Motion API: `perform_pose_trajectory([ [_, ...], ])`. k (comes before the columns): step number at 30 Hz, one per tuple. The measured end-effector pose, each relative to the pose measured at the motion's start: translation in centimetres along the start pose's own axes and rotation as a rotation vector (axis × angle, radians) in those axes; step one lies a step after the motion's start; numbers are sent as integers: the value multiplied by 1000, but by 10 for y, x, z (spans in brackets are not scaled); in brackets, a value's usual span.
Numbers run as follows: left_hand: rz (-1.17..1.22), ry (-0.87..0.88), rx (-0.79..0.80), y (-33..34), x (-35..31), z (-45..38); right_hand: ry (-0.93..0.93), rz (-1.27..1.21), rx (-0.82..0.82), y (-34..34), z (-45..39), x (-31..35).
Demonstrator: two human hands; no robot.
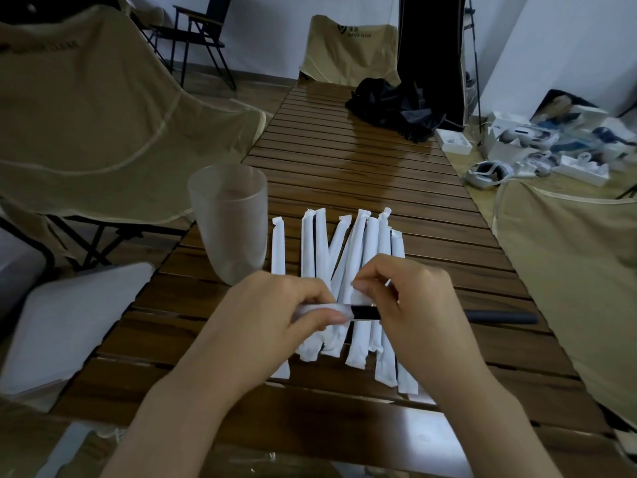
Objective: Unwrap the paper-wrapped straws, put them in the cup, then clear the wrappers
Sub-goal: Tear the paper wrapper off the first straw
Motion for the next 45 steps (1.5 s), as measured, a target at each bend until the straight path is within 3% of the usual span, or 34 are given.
perform_pose_trajectory([
  [4, -296, 97, -45, -13, -12, -3, 45, -58, -64, -10, -1, -8],
  [7, -340, 109, -101, -20, -19, -5, 47, -108, -98, -15, 0, -12],
  [14, -265, -55, 78, 11, -5, -2, -90, -12, -186, -21, 7, -12],
  [23, -222, 23, -28, -1, -8, -7, 4, -35, -238, -21, 4, -32],
  [30, -136, -82, -40, -7, -2, 1, 131, 78, -310, -32, 2, -60],
  [38, -135, -169, 127, 18, 7, 8, 431, 264, -167, -19, -4, -107],
  [41, -148, -180, 135, 23, 9, 6, 375, 278, -106, -10, -6, -102],
  [45, -128, -198, 115, 21, 13, 7, 168, 13, 144, 3, -5, -56],
])
Point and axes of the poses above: each hand's wrist, its own z-axis away from the middle knuckle, its own y-axis out of the palm, x = y × z, the point moved 10 cm from there along -z, towards the middle knuckle, and after that the axes turned 13 degrees about y, right-handed, at the moved point
